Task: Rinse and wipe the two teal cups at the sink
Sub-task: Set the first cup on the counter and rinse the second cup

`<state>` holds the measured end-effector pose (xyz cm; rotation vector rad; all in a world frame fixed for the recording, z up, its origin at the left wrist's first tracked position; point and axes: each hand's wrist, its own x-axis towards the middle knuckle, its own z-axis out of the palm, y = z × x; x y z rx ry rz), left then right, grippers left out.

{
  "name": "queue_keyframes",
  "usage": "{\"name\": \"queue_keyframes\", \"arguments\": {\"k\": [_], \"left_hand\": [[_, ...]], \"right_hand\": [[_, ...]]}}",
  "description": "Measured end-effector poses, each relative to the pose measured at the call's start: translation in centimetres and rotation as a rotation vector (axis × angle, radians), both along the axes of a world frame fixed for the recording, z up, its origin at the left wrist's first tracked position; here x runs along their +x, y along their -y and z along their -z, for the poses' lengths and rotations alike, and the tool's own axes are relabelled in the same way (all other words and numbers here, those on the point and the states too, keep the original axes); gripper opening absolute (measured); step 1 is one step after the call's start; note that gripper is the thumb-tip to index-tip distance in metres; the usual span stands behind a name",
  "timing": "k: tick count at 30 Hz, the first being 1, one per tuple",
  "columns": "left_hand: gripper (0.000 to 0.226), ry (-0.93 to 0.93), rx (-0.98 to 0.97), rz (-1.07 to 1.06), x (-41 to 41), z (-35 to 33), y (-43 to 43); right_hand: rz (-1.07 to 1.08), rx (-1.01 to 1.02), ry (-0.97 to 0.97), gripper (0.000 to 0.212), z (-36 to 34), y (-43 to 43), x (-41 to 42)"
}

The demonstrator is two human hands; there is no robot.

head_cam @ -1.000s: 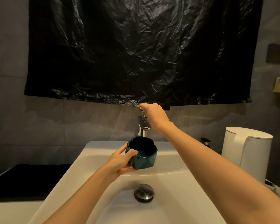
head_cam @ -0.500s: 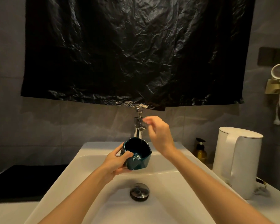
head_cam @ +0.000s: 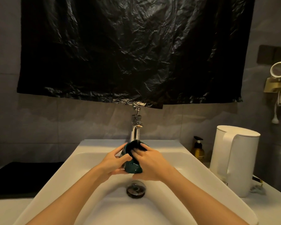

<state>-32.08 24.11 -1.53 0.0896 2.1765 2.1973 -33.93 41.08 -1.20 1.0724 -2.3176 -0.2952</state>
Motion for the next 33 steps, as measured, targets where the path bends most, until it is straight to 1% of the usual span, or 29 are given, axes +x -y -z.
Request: {"name": "queue_keyframes", "arguments": {"k": [1, 2, 4, 6, 9, 10, 11, 13, 15, 18, 19, 20, 21, 22, 23, 24, 26, 27, 29, 31, 32, 33], "left_hand": [[0.052, 0.001, 0.002, -0.014, 0.0, 0.0, -0.1], [0.052, 0.0, 0.004, -0.023, -0.1, 0.0, -0.1], [0.053, 0.001, 0.004, -0.024, -0.2, 0.3, -0.1], [0.053, 0.004, -0.007, 0.007, -0.2, 0.4, -0.2], [0.053, 0.001, -0.004, 0.021, -0.1, 0.4, -0.3], [0.053, 0.005, -0.002, 0.005, -0.1, 0.3, -0.3], [0.054, 0.008, -0.003, -0.016, -0.1, 0.3, -0.3], [0.056, 0.01, -0.021, -0.042, -0.3, 0.3, -0.2], [0.056, 0.008, -0.039, -0.028, -0.3, 0.4, -0.1], [0.055, 0.007, -0.042, 0.006, -0.1, 0.4, -0.3], [0.055, 0.008, -0.042, -0.005, -0.1, 0.4, -0.3], [0.056, 0.007, -0.043, -0.022, -0.2, 0.3, -0.2], [0.057, 0.003, -0.048, -0.034, -0.3, 0.3, -0.1], [0.058, -0.005, -0.055, -0.037, -0.4, 0.4, 0.1], [0.059, -0.011, -0.061, -0.033, -0.4, 0.4, 0.2], [0.06, -0.017, -0.068, -0.022, -0.4, 0.3, 0.3], [0.059, -0.025, -0.086, -0.004, -0.1, 0.2, 0.2], [0.059, -0.026, -0.096, -0.007, -0.1, 0.1, 0.1], [0.059, -0.025, -0.108, -0.027, -0.1, 0.1, 0.1], [0.059, -0.027, -0.122, -0.035, -0.3, 0.2, 0.3], [0.059, -0.029, -0.129, -0.032, -0.3, 0.3, 0.4], [0.06, -0.03, -0.13, -0.023, -0.3, 0.3, 0.4]], "right_hand": [[0.013, 0.006, -0.038, 0.069, 0.0, -0.1, 0.1], [0.01, 0.002, -0.035, 0.063, 0.1, -0.1, 0.3], [-0.051, -0.056, 0.047, 0.054, 0.4, -0.1, 0.6], [-0.091, -0.058, 0.09, 0.057, 0.4, 0.0, 0.5], [-0.006, -0.015, 0.008, 0.068, 0.1, -0.5, 0.2], [0.016, -0.009, -0.009, 0.066, 0.0, -0.5, 0.4], [0.019, -0.016, -0.008, 0.059, 0.0, -0.5, 0.6], [-0.003, -0.076, 0.065, 0.048, 0.1, -0.3, 1.2], [-0.044, -0.084, 0.13, 0.052, 0.3, 0.0, 1.3], [0.03, -0.03, 0.021, 0.067, 0.5, -0.4, 0.5], [0.061, -0.017, -0.005, 0.065, 0.4, -0.4, 0.7], [0.069, -0.02, 0.0, 0.059, 0.3, -0.4, 0.8], [0.059, -0.056, 0.05, 0.053, 0.4, -0.2, 1.1], [0.022, -0.108, 0.116, 0.051, 0.6, 0.0, 1.3], [-0.014, -0.141, 0.189, 0.055, 0.7, 0.1, 1.5], [-0.04, -0.135, 0.213, 0.061, 0.6, 0.2, 1.4], [-0.007, -0.087, 0.134, 0.069, 0.5, -0.1, 1.1], [0.035, -0.078, 0.098, 0.07, 0.4, -0.3, 1.0], [0.059, -0.07, 0.091, 0.06, 0.2, -0.2, 1.4], [0.008, -0.126, 0.174, 0.047, 0.5, 0.2, 1.8], [-0.023, -0.134, 0.203, 0.046, 0.6, 0.3, 1.8], [-0.031, -0.112, 0.197, 0.05, 0.7, 0.3, 1.5]]}}
